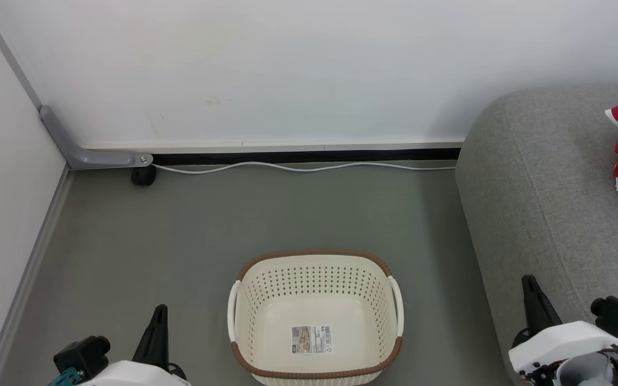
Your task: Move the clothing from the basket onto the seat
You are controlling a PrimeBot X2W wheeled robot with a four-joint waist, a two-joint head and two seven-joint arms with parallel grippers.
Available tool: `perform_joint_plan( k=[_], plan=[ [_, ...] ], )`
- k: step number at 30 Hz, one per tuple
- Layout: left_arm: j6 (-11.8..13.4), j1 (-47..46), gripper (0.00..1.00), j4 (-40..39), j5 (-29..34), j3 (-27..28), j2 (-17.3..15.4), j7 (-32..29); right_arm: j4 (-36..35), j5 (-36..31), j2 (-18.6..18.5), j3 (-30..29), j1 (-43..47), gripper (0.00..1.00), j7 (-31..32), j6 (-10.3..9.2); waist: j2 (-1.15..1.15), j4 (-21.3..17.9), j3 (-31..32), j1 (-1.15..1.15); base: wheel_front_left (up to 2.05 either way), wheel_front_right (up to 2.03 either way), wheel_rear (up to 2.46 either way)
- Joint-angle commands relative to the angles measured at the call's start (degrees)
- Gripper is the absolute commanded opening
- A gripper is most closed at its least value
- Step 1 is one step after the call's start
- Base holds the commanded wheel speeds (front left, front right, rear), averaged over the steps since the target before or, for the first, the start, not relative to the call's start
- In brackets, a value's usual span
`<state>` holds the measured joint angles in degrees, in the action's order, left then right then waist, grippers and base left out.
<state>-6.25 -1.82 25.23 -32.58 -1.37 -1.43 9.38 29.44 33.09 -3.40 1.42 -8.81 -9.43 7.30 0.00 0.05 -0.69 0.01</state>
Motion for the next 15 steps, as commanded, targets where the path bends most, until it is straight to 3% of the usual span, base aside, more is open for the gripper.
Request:
perform_joint_plan(
  k=[1, 15],
  plan=[
    [-0.3, -2.3, 0.00, -1.8, -1.4, 0.9, -0.7, -0.1, -2.1, 1.4, -0.4, -0.2, -1.4, 0.00, 0.5, 0.06, 0.00, 0.0, 0.0, 0.00, 0.00, 0.00, 0.00],
    [-0.5, -2.6, 0.00, -3.2, -10.1, 2.0, -0.8, -2.5, -4.1, 10.1, -0.3, -1.4, -0.8, 0.00, 2.8, 0.08, 0.00, 0.0, 0.1, 0.00, 0.00, 0.00, 0.00]
  ],
)
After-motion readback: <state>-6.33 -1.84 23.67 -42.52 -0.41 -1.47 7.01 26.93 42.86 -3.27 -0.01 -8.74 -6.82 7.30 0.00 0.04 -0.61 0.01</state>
